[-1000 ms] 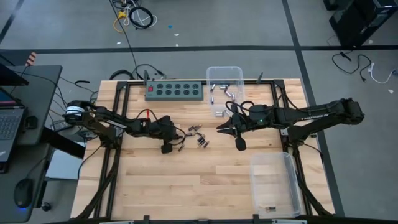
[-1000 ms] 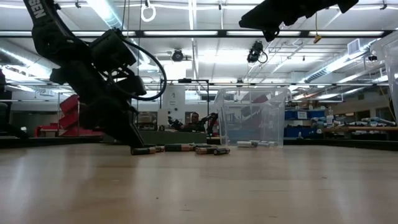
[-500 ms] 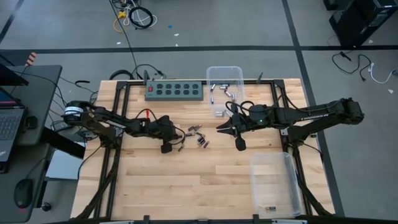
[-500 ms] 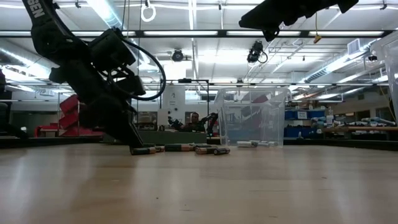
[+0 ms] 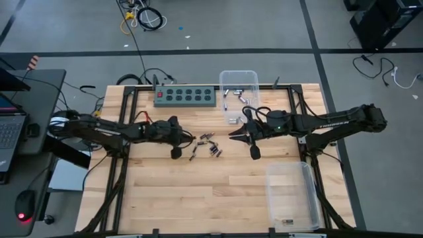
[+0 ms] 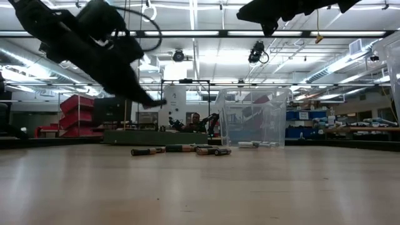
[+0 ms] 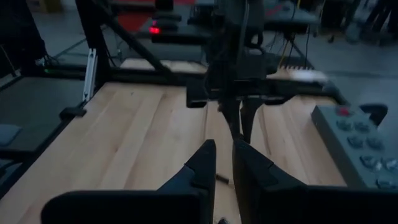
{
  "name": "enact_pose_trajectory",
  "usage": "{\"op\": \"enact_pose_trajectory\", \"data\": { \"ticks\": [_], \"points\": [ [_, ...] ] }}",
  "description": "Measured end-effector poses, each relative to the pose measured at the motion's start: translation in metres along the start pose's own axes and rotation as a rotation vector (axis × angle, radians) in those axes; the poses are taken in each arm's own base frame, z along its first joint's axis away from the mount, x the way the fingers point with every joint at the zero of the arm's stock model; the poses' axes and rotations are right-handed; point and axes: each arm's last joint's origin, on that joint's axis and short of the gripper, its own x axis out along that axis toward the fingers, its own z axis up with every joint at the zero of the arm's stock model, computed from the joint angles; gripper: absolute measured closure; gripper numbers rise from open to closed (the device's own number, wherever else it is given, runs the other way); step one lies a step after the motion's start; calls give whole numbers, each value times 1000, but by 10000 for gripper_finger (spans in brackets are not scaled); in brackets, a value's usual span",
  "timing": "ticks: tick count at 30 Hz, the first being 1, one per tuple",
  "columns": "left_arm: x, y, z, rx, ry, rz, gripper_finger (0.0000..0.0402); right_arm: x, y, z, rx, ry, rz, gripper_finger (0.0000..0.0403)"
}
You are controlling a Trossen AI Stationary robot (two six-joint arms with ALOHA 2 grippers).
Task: Sort batteries
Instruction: Put the black battery into the bottom transparent bin
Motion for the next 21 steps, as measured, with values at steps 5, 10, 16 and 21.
{"op": "enact_pose_trajectory", "data": {
  "ticks": [5, 10, 16, 21],
  "points": [
    [-15, -7, 19, 68, -169, -28, 381, 1, 0, -4, -40, -90, -6, 362],
    [-22, -11, 41, 150, -423, -22, 381, 7, 0, -8, -87, -174, -16, 362],
    [-20, -14, 58, 213, -662, -26, 380, 26, -1, -11, -191, -291, -38, 359],
    [-8, -16, 57, 213, -717, -33, 380, 43, -1, -14, -241, -390, -60, 342]
  ]
}}
